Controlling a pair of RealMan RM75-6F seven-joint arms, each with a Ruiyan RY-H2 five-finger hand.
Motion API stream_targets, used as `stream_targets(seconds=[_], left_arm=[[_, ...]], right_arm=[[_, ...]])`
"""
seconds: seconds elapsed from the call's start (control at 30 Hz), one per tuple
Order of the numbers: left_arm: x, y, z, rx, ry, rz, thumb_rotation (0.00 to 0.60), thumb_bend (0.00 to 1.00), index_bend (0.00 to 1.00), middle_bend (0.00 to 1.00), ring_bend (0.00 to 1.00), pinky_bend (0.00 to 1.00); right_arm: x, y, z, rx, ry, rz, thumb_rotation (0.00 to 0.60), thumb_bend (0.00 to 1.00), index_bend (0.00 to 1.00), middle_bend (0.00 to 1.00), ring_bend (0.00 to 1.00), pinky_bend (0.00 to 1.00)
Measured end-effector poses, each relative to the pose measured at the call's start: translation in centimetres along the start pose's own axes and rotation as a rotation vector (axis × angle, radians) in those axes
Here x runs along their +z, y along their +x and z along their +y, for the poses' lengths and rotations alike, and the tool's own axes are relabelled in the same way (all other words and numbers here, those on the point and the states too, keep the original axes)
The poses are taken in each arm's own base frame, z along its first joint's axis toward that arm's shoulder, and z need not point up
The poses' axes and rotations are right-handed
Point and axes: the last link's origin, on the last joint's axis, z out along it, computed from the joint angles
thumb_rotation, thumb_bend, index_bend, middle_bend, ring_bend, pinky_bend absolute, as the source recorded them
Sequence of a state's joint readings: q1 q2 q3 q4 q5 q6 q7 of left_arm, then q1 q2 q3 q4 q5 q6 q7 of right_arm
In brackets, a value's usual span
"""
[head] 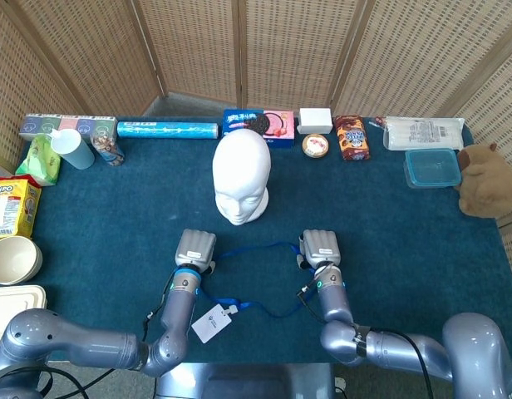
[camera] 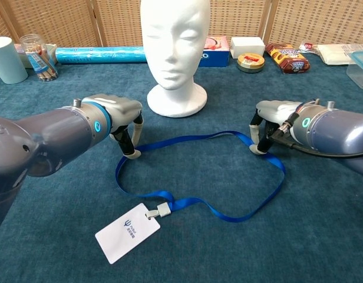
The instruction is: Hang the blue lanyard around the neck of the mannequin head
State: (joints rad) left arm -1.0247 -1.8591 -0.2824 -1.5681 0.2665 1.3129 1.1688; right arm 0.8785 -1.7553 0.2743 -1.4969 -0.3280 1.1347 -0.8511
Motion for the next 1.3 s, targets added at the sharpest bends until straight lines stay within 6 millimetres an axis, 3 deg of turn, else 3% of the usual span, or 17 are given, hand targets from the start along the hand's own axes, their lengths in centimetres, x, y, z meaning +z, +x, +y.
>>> stream_targets(seconds=[0.77, 1.3], left_arm=[[-0.08, -0.28, -0.01, 0.0, 0.015, -0.003, 0.547, 0.4, 0.51, 1.0, 1.0, 1.0], [-0.05, -0.38, 0.05, 0.003, 0.026, -0.01, 0.552, 0.46, 0.57, 1.0, 1.0, 1.0]], right_arm=[[-0.02, -0.05, 0.31, 0.015, -0.003, -0.01, 0.543, 0.49, 0.57, 0.98, 1.0, 1.0], [0.06, -0.08, 0.44, 0.02, -0.001, -0.019, 0.544, 0.49, 0.58, 0.98, 1.0, 1.0]])
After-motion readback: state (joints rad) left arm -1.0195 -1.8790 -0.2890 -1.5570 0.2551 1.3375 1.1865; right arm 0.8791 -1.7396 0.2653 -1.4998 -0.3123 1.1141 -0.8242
